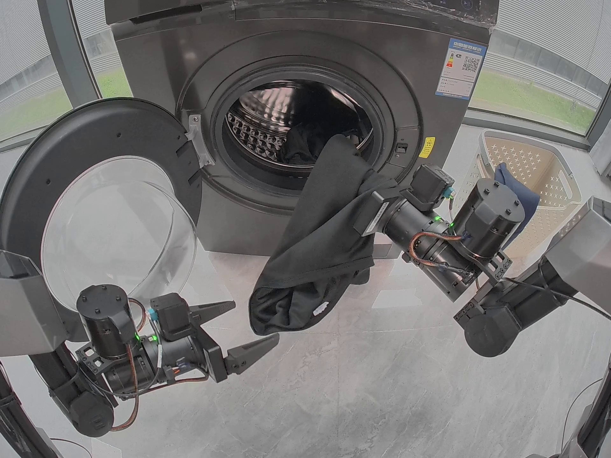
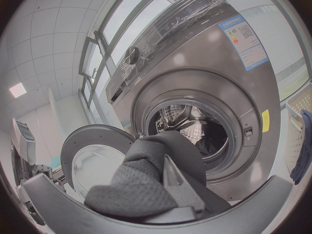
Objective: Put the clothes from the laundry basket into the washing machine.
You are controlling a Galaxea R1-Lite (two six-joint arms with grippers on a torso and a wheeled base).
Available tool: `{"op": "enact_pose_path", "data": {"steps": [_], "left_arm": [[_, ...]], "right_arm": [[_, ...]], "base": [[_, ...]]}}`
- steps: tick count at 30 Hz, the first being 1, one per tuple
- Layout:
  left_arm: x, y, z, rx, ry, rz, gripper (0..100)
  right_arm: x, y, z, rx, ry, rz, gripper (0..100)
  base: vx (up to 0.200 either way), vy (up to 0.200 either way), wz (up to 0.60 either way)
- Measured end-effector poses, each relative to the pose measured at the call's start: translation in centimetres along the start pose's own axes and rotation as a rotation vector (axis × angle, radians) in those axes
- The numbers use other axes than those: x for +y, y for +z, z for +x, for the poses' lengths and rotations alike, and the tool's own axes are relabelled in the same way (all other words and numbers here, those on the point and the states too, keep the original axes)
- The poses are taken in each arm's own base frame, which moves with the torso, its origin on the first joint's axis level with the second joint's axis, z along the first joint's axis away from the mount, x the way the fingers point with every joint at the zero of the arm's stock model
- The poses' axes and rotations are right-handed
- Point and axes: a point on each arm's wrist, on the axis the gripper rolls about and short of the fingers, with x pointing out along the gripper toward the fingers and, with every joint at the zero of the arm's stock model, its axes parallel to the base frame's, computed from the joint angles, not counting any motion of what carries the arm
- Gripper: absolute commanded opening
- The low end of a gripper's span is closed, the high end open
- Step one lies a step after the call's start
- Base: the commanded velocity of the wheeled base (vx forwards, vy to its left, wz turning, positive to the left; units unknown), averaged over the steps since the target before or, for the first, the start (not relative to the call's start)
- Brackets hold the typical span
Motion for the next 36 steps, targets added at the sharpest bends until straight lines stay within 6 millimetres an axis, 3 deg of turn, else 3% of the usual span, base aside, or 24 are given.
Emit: {"op": "enact_pose_path", "data": {"steps": [5, 12, 19, 26, 36], "left_arm": [[-0.6, -0.7, -0.6, 0.037, -0.027, 0.023, 100], [-1.6, 0.4, -0.7, -0.012, -0.061, 0.048, 100], [-1.4, 2.5, 1.8, -0.114, -0.085, 0.079, 100], [-1.2, 3.9, 4.9, -0.186, -0.112, 0.086, 100], [-0.7, 3.1, 7.5, -0.181, -0.118, 0.082, 100]], "right_arm": [[0.3, 0.3, -0.2, -0.006, 0.008, 0.002, 0], [0.5, 0.8, -0.3, -0.015, 0.013, 0.003, 0], [1.1, 0.6, -0.6, -0.003, 0.028, 0.009, 0], [2.5, -1.1, -0.6, 0.040, 0.061, 0.023, 0], [4.1, -2.4, -0.7, 0.074, 0.101, 0.037, 0]], "base": [[0.000, 0.000, 0.00], [0.000, 0.000, 0.00], [0.000, 0.000, 0.00], [0.000, 0.000, 0.00], [0.000, 0.000, 0.00]]}}
